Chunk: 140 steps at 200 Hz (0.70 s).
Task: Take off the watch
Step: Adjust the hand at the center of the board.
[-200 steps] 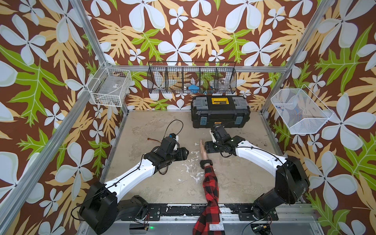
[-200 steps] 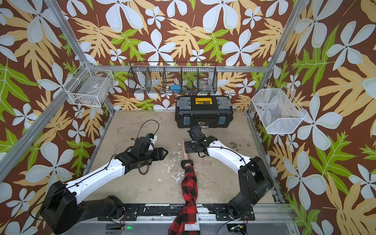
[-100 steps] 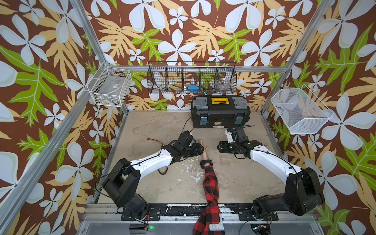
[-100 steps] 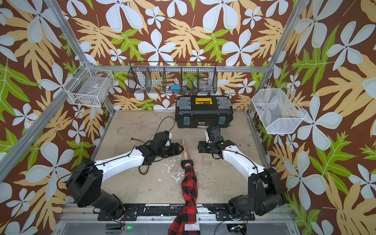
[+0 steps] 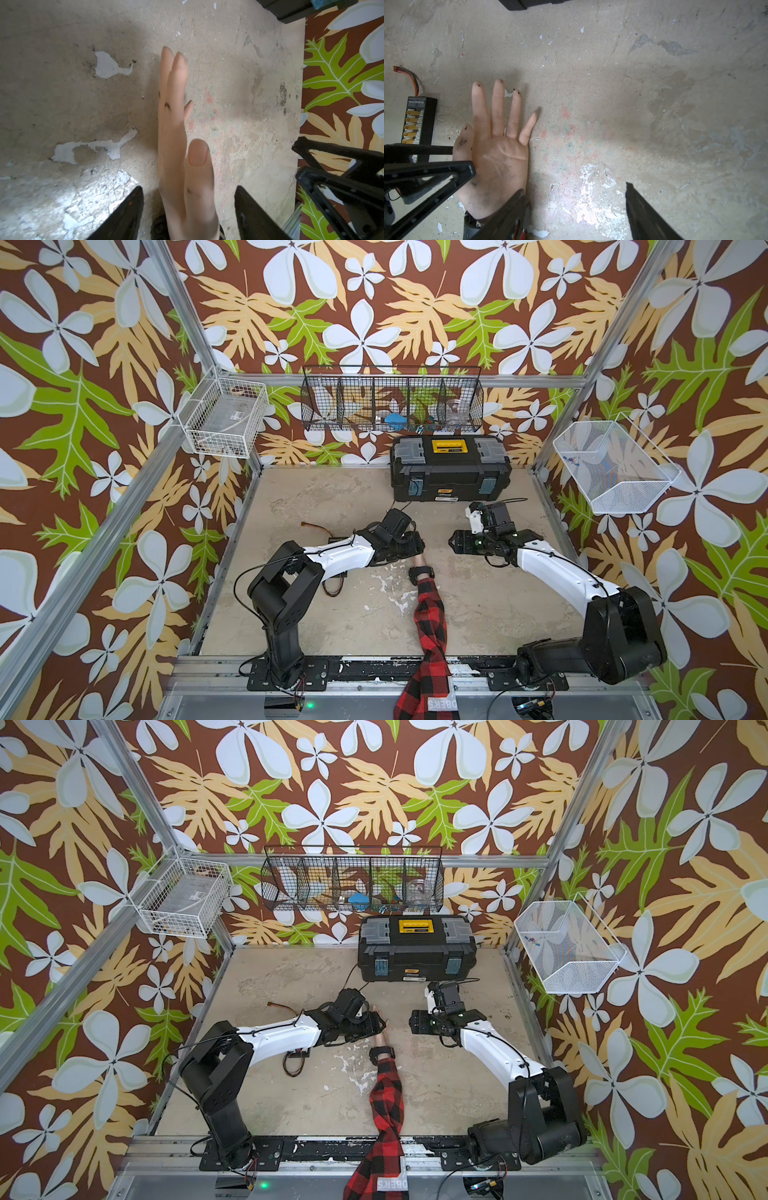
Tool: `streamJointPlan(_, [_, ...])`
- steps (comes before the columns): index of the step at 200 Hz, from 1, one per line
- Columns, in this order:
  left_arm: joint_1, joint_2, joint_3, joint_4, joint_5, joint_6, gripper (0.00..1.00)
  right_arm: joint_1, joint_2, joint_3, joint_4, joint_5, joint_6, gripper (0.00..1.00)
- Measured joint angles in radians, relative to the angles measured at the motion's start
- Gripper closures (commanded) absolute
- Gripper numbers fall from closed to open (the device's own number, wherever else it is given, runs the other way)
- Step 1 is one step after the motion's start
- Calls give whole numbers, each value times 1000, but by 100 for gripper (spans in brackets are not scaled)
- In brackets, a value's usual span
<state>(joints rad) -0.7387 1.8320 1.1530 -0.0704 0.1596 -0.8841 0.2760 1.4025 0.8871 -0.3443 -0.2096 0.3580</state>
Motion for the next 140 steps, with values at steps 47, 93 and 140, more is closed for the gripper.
streamJointPlan(47, [-11, 35, -1, 32, 16, -1, 40, -1, -7, -14, 1, -5, -7, 24])
streamJointPlan(93, [-13, 27, -27, 67, 29, -3, 54, -1, -16, -29, 1, -8, -7, 24])
streamJointPlan(140, [-14, -34, -63, 94, 36, -1, 66, -1, -24, -29, 1, -8, -7, 24])
